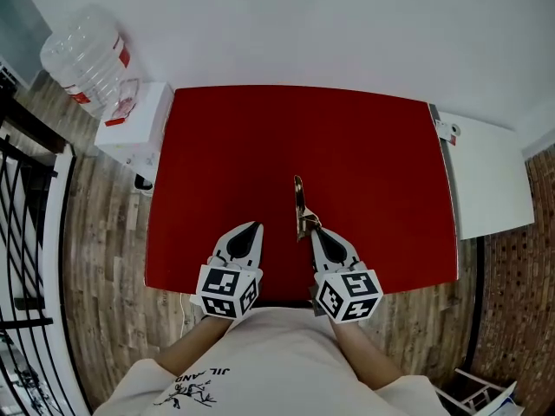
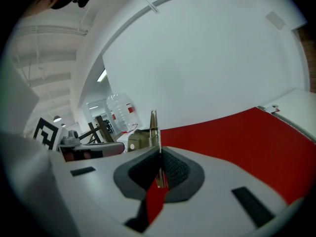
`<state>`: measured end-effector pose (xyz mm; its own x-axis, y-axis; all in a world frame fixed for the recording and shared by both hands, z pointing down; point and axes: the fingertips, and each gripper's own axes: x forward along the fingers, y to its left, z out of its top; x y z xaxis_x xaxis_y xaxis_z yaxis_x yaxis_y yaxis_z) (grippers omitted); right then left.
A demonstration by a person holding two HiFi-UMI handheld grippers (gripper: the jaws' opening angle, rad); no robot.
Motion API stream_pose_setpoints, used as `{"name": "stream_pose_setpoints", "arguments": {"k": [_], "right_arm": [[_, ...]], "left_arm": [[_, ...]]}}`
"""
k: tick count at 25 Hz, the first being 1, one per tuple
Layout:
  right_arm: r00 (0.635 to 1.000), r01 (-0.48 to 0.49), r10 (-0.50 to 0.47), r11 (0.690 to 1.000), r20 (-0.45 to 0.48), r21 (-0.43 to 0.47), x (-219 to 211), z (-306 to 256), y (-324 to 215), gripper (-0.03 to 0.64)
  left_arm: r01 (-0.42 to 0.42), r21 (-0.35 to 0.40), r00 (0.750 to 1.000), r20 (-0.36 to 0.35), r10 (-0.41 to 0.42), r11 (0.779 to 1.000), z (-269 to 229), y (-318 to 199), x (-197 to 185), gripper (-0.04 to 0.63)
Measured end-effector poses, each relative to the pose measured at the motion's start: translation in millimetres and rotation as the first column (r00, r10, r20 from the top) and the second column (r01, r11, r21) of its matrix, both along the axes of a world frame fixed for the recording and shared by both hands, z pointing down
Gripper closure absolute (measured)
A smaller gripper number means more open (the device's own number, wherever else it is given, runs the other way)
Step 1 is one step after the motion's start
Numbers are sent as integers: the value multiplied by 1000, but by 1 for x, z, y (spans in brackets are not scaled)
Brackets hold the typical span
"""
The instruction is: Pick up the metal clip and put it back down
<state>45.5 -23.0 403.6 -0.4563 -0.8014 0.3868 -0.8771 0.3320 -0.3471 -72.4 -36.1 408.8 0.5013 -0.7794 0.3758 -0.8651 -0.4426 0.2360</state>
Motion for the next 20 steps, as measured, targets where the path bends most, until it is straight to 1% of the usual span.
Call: {"name": "stream_pose_setpoints", "arguments": {"k": [7,16,20], "right_arm": [[1000,-8,8,1000,-4,20,4,-9,12,609],[1000,-10,10,1000,-4,19,3,-10,15,609],[1000,-9,9,1000,-6,16,2,-10,16,609]], "left_arm": [[23,15,1000,0,-23,1000,-5,7,-1,589],[16,26,1000,-21,-16,1000,-13,10,-2,589],[23,43,1000,-4,-23,999,-17,11,-3,591]]}}
